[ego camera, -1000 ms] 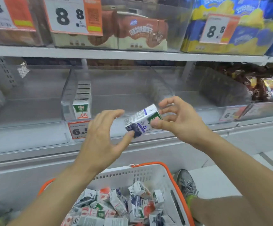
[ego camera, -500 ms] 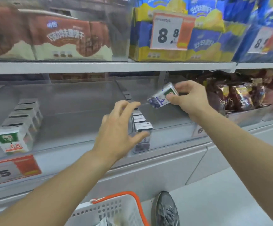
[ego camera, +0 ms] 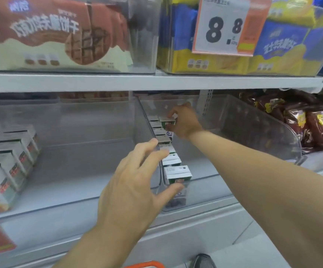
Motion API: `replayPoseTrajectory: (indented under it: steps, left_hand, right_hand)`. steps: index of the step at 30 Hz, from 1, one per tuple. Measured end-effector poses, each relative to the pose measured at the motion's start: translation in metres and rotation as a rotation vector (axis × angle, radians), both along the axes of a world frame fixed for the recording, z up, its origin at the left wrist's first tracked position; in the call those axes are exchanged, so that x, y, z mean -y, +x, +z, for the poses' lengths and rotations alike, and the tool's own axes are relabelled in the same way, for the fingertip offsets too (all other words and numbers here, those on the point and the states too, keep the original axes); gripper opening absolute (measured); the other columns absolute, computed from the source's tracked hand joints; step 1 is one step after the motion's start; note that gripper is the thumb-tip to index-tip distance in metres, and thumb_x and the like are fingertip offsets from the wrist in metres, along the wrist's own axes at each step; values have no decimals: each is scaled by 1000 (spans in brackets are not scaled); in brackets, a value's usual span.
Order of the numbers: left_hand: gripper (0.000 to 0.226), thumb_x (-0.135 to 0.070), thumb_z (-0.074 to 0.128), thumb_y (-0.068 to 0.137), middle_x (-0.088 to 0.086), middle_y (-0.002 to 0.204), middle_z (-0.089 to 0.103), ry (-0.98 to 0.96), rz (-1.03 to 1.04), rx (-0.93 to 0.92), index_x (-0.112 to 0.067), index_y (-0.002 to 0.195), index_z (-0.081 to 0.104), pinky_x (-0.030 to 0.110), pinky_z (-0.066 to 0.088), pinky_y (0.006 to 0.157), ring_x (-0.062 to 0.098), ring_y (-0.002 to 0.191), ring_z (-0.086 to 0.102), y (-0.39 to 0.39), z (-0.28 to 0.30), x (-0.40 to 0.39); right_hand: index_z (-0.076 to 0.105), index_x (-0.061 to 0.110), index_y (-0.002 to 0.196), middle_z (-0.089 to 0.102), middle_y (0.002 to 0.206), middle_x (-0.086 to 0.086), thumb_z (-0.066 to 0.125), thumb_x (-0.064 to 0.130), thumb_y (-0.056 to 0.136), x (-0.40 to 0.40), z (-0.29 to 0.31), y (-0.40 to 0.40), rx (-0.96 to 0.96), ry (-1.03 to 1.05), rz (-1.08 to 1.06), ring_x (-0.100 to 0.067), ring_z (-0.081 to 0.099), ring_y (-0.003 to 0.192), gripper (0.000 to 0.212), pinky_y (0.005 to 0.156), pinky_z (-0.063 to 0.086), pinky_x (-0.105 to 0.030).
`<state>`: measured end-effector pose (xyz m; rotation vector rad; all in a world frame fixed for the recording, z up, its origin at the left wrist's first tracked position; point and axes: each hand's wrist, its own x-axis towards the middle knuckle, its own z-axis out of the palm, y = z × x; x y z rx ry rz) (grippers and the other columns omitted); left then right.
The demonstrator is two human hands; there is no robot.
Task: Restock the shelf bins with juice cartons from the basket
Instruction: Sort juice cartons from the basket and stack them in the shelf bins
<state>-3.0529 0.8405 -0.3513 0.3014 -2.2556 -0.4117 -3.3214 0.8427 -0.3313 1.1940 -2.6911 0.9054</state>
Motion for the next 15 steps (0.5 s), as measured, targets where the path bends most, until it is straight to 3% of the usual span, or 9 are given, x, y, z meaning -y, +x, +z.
replayPoseTrajectory:
  steps: [3, 7, 12, 15]
  left_hand:
    - [60, -60, 72, 69, -13, 134, 53, -31, 23, 11, -31, 121, 63, 27, 54, 60, 15, 103, 66, 1, -1, -1]
    - [60, -58, 72, 72, -11, 138, 53, -45, 8, 38, -30, 123, 61, 29, 55, 74, 17, 109, 63, 3, -3, 1]
    - [52, -42, 69, 84, -7, 137, 52, -23, -95, 7, -24, 132, 57, 29, 39, 107, 16, 127, 47, 17, 2, 2]
    - [32, -18, 65, 83, -1, 118, 59, -61, -127, -128, -14, 115, 64, 32, 41, 98, 20, 113, 53, 52, 2, -7]
  right_hand:
    - [55, 29, 111, 47, 129, -6, 79, 18, 81, -4, -3, -2, 87, 66, 19, -25, 61, 97, 41, 82, 45, -26]
    - [54, 21, 129, 51, 128, -7, 61, 6, 91, -43, 13, 17, 105, 20, 8, -23, 62, 103, 41, 88, 50, -28]
    - [66, 20, 99, 65, 95, 6, 64, 4, 85, -124, 46, 99, -65, -231, 44, -3, 59, 76, 21, 71, 41, -3]
    - [66, 24, 89, 67, 83, 10, 69, 7, 86, -152, 50, 161, 35, -236, 125, -2, 59, 69, 17, 66, 43, -8]
